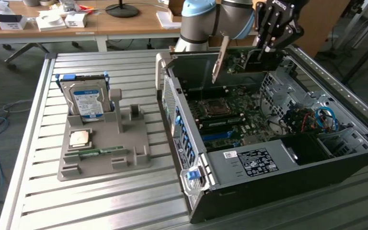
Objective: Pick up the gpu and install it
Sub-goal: 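Insert the gpu into the slot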
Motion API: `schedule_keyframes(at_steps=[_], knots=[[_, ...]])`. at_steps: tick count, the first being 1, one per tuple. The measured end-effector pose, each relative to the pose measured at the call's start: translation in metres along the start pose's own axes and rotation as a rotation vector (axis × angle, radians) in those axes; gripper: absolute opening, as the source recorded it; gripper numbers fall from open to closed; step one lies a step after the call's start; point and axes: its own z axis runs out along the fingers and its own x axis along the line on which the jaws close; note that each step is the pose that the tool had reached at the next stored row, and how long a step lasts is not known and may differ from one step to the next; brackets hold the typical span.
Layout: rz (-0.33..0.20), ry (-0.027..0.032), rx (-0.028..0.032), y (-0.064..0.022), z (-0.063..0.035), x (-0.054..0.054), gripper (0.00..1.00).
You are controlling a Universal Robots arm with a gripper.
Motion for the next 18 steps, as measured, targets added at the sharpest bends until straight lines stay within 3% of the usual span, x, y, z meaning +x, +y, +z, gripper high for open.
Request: schedule_keyframes(at_steps=[12, 18], knots=[[0.006, -0.0001, 0.0001, 0.0087, 0.0002, 0.0, 0.26], [0.007, -0.0002, 0.0002, 0.0179, 0.0005, 0.0, 0.26]])
